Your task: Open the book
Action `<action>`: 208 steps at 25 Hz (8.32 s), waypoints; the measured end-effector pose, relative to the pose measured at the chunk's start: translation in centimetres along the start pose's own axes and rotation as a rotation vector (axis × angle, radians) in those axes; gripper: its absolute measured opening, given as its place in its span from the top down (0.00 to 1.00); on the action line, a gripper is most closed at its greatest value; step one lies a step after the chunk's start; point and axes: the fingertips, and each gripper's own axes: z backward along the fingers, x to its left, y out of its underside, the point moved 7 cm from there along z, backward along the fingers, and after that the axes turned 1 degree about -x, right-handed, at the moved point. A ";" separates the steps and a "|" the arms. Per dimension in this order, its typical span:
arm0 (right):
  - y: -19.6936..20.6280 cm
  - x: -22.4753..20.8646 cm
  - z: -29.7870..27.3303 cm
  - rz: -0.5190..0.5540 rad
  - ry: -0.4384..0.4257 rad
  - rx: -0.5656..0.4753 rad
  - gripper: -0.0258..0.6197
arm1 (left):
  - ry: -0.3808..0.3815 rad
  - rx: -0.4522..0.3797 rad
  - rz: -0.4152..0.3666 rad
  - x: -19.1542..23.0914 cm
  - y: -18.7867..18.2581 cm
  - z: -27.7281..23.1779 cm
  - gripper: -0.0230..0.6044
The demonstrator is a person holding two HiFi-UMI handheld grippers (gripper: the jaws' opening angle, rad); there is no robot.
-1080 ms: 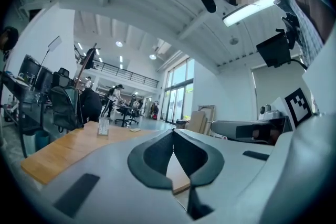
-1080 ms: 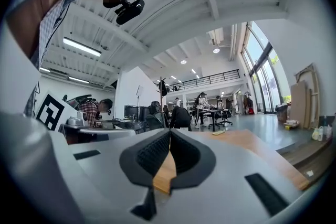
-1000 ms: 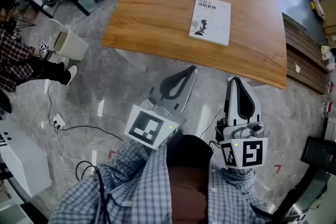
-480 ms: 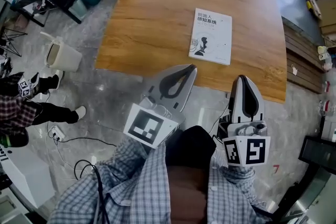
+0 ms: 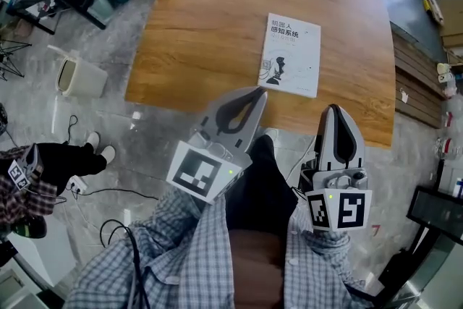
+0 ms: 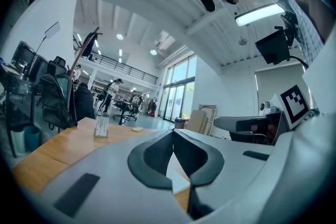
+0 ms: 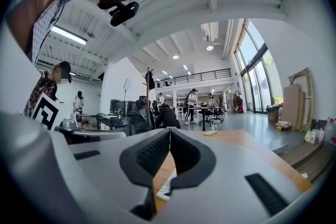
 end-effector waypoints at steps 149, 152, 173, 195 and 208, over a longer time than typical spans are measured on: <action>16.5 -0.2 -27.3 -0.753 -0.722 0.567 0.92 | -0.410 0.385 0.544 16.3 12.4 -13.3 0.95; 16.7 1.0 -27.9 -0.746 -0.751 0.576 0.92 | -0.438 0.379 0.538 17.2 12.4 -12.3 0.95; 21.6 11.2 -32.5 -0.786 -0.830 0.697 0.92 | -0.689 0.391 0.504 24.5 14.8 -4.9 0.95; 15.0 -2.9 -28.5 -0.482 -0.526 0.390 0.92 | -0.323 0.337 0.396 17.9 11.8 -14.5 0.95; 8.8 -10.9 -21.9 -0.320 -0.277 0.237 0.92 | -0.163 0.254 0.285 12.0 6.1 -18.2 0.95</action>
